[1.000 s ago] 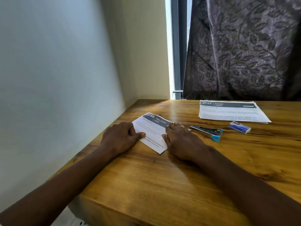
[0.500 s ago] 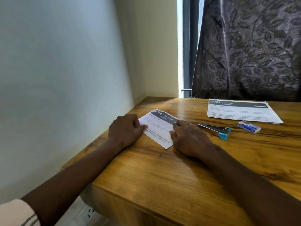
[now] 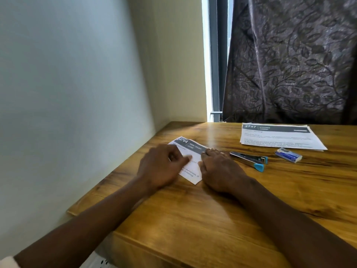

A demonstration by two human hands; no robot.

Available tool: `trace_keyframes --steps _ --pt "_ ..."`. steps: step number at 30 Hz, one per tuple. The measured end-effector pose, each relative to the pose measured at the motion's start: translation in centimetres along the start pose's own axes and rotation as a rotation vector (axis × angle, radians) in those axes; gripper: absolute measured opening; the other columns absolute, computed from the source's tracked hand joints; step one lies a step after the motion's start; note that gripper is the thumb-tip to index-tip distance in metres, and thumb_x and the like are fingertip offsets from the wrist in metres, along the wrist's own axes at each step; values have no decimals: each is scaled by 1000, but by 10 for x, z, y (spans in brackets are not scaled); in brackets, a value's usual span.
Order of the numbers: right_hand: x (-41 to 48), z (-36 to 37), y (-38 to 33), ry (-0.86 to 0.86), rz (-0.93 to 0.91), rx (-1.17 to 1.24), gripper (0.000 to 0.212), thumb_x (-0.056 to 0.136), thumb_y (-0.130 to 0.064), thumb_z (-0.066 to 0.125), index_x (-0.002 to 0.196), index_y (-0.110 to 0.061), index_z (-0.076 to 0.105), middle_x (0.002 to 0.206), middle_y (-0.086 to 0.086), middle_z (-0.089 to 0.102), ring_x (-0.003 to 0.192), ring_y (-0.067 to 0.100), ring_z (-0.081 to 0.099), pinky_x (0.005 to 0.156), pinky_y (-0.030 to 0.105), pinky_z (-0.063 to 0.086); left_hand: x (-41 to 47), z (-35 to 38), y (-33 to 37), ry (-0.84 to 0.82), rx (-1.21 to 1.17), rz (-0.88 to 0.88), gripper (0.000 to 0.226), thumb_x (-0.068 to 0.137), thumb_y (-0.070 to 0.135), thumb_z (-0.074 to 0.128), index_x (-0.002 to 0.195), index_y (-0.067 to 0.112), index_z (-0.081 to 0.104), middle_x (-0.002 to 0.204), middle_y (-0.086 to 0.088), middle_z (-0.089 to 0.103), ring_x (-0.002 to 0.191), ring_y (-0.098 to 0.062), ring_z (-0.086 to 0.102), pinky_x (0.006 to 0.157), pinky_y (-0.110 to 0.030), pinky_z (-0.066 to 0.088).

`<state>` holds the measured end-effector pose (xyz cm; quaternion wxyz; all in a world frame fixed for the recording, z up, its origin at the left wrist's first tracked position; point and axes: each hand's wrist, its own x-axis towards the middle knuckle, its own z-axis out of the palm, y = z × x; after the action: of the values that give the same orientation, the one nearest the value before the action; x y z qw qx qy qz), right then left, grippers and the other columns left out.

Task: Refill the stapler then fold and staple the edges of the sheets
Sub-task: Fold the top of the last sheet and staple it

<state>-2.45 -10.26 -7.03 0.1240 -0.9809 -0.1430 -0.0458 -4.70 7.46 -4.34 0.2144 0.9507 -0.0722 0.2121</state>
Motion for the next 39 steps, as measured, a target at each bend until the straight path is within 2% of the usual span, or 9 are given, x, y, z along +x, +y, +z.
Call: trace_keyframes --steps 2,5,9,16,20,25,30,35,39 --pt "-2 -2 -1 14 -10 -6 52 107 -38 38 154 -15 38 161 7 38 149 25 33 123 43 27 34 1 -14 40 11 -69 32 86 63 63 85 31 68 90 16 73 82 -8 68 63 -27 49" --pt "-4 -5 -3 36 -23 -55 47 106 -39 42 147 -18 47 154 5 48 139 22 46 116 40 38 82 14 -34 -50 215 -140 65 83 79 50 113 24 67 117 2 71 106 -21 66 91 -42 53" --pt "-4 -10 -4 44 -41 -111 45 105 -42 42 142 -20 51 148 3 53 130 20 53 109 38 45 104 46 -39 -98 405 -173 84 78 89 37 115 19 65 121 -7 64 110 -28 61 90 -43 47" --pt "-4 -11 -4 59 -62 -137 45 105 -43 41 144 -23 48 151 1 50 132 18 51 110 37 41 118 48 -49 -61 112 -177 48 85 69 59 105 25 59 111 0 66 96 -19 58 79 -34 44" --pt "-5 -11 -4 65 -69 -138 46 104 -46 42 145 -26 47 153 -3 49 130 16 52 105 34 45 122 43 -54 -80 -26 -203 44 88 60 64 109 22 61 98 8 60 91 -16 58 78 -33 48" --pt "-6 -13 -4 93 -69 -166 43 104 -46 38 141 -28 49 150 -6 50 127 17 53 104 35 45 127 41 -62 -142 -170 -250 42 87 51 69 68 13 69 74 2 71 74 -17 65 64 -28 45" --pt "-9 -16 -6 155 -85 -154 42 102 -47 44 140 -31 52 149 -8 53 125 15 54 103 34 46 123 38 -60 -143 -278 -112 30 100 36 56 92 11 68 94 -7 74 91 -25 69 77 -34 49" --pt "-10 -21 2 411 -57 -43 50 96 -49 45 142 -29 51 144 -5 55 123 14 53 103 34 44 118 32 -46 -49 -328 40 28 105 36 43 108 12 59 102 -7 69 92 -23 66 78 -36 49" --pt "-9 -22 11 556 2 34 51 94 -50 48 139 -27 52 142 -4 54 126 16 51 102 38 44 110 26 -35 36 -396 169 28 106 31 45 98 7 56 92 -8 69 80 -19 63 66 -27 45"
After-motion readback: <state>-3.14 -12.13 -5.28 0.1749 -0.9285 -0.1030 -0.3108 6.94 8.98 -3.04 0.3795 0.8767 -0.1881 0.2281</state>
